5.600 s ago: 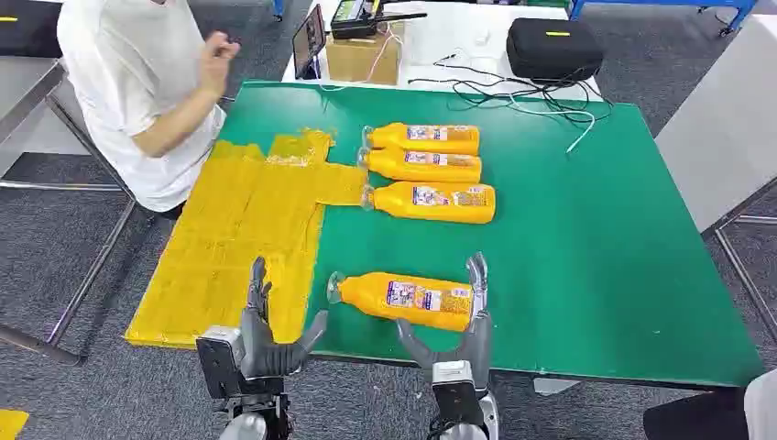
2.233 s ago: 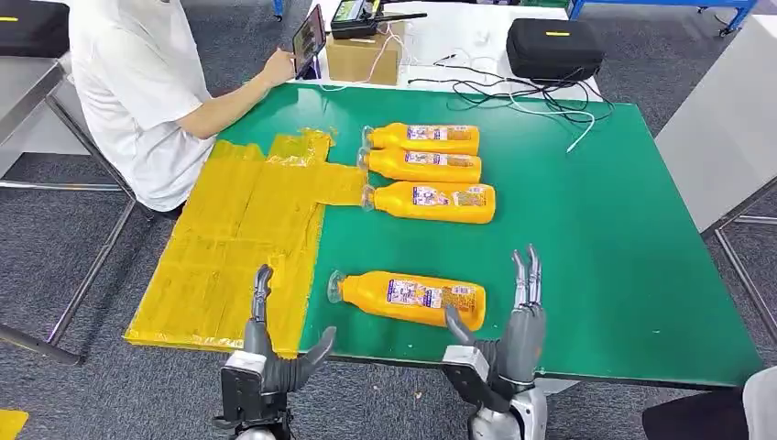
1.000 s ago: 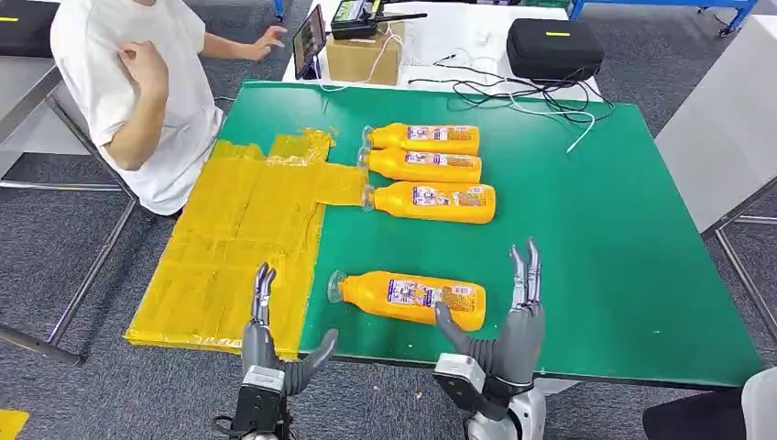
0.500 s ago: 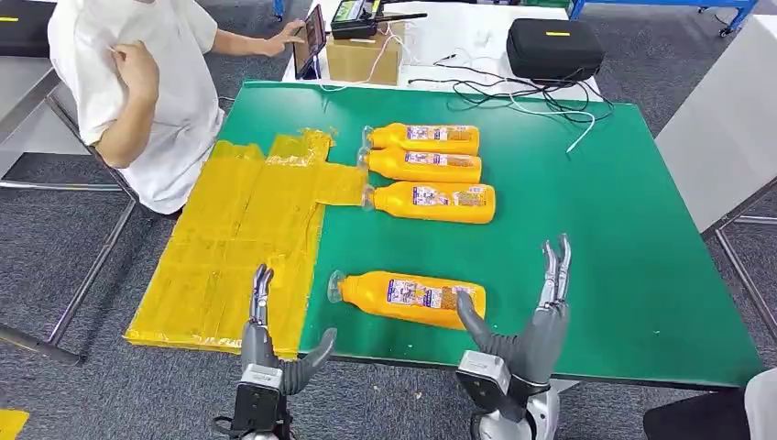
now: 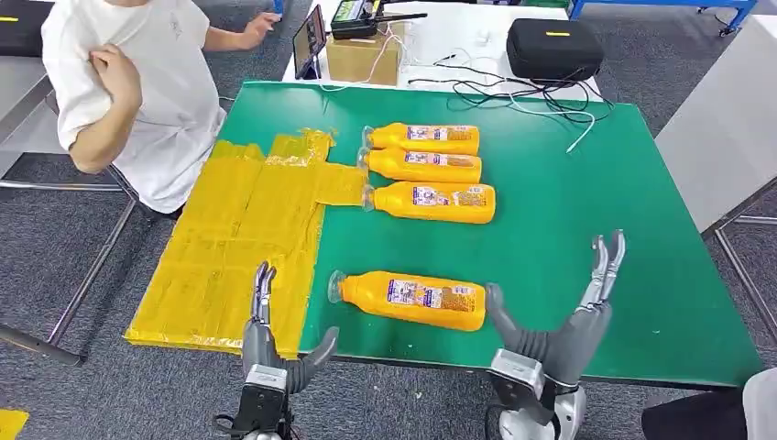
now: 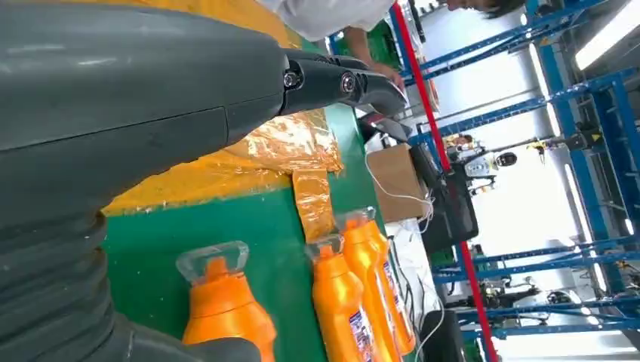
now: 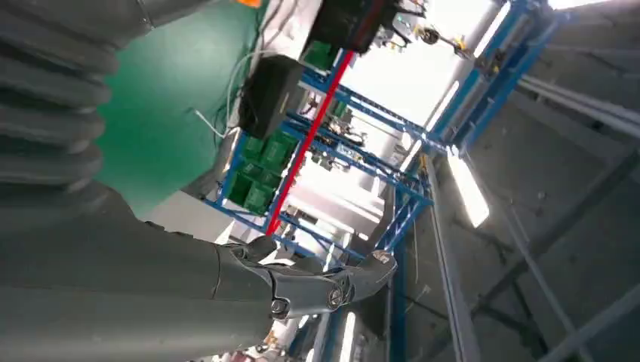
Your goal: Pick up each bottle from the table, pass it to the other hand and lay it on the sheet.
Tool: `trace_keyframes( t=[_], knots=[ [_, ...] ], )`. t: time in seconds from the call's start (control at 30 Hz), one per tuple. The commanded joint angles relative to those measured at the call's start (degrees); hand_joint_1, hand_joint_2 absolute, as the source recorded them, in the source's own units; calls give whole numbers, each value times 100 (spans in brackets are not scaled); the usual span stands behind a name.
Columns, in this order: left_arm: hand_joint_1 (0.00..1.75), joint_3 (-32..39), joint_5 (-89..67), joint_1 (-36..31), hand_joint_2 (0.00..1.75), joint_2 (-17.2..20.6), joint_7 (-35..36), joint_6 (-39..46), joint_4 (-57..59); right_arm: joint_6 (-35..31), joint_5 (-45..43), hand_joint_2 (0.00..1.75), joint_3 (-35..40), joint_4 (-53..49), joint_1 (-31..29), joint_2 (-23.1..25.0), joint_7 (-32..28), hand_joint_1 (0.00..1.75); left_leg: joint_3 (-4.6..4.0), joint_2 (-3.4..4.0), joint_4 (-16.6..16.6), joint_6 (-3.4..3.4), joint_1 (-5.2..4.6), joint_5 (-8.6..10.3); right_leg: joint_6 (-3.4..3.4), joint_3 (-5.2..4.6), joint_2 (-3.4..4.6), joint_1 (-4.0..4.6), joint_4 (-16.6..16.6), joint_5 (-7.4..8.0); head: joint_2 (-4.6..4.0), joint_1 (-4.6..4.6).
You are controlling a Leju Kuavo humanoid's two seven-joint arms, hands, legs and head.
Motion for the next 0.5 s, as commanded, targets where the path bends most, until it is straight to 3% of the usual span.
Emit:
trace_keyframes(
  t=[0.03, 0.23, 0.43, 0.47, 0.5],
  knots=[
    [0, 166, -17, -152, 175, -45, 4, -11, 182, -20, -56, 0, -183, -177, -99, 90, -2, 0, 14, 0, -3, -7, 2, -4, -9, 13, -2, 3, -1, -5, 2, 2],
    [0, 248, -82, -106, 175, -69, 4, -11, 118, -20, -488, 0, -237, -29, -62, 90, -2, 0, 16, 1, -5, -5, 3, -4, -7, 15, -1, 4, -4, -4, 0, 2],
    [0, 306, -75, -89, 175, -72, 4, -11, 86, -20, -381, 0, -204, 8, -47, 90, -2, 0, 17, 3, -4, -6, 3, -5, -8, 16, 2, 4, -4, -4, 0, 0],
    [0, 306, -65, -73, 175, -69, 4, -11, 50, -20, -303, 175, -178, 166, -102, 90, -2, 0, 13, 2, -5, -5, 2, -2, -7, 12, 0, 2, -3, -3, 0, 0],
    [0, 309, -65, -57, 175, -62, 4, -11, 28, -20, -119, 175, -134, 278, -56, 90, -2, 0, 23, 3, -4, -8, 3, -6, -11, 21, 1, 4, -3, -6, 2, 2]
  ],
)
